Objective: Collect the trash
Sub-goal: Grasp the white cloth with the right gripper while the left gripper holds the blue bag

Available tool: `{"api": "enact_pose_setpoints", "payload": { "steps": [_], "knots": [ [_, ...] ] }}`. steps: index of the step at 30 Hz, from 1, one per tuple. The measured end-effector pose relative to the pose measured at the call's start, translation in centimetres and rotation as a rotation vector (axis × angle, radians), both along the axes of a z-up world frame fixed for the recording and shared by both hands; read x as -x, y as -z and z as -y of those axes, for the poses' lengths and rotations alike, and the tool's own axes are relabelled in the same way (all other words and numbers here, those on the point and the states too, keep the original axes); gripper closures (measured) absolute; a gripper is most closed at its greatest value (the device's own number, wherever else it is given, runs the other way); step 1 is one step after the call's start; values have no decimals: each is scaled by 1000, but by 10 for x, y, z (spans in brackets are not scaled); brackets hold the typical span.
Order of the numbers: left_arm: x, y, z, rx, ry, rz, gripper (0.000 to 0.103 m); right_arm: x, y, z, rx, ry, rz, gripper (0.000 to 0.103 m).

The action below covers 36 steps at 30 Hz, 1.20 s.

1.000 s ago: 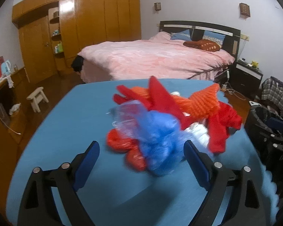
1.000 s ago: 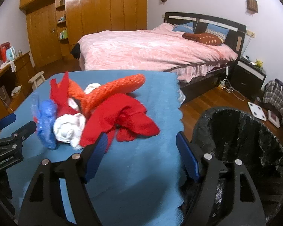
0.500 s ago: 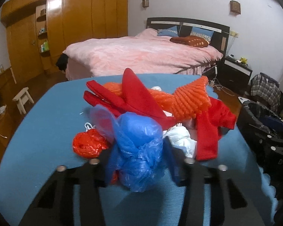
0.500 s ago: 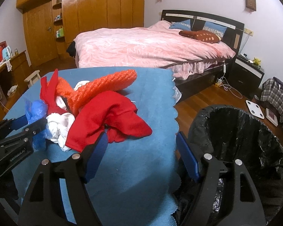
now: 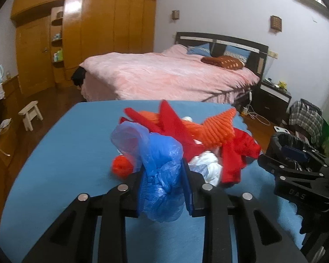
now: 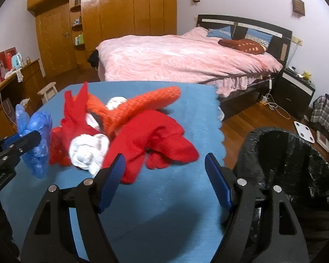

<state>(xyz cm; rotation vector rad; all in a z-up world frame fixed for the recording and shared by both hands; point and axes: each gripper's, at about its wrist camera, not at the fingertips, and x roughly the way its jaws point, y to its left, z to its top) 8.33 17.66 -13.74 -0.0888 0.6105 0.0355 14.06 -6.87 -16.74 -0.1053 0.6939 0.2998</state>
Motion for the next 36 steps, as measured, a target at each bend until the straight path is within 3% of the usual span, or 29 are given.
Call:
{"api": "enact_pose_setpoints", "payload": {
  "steps": [7,17,24,26,28,36],
  "knots": [
    [12,4,-31,-28,-96,-19,75,8,3,-41,-43,-94,0,30],
    [10,24,-61,-53,-167,-24,75,-4,25,-90,-24,-168,-32,45],
    [2,36,-65,-41,-170,-40,75,-12,38,-98,6,-181,-85,45],
    [2,38,-66,-38,-169,-41,75,-10,38,-101,3,-207,-94,56],
    [1,38,-67,-36,-169,-44,75,-9,38,-101,2,-213,-91,61],
    [6,30,-64,-47,-158,-36,75,7,18,-83,-66,-230,-71,67]
  ]
}}
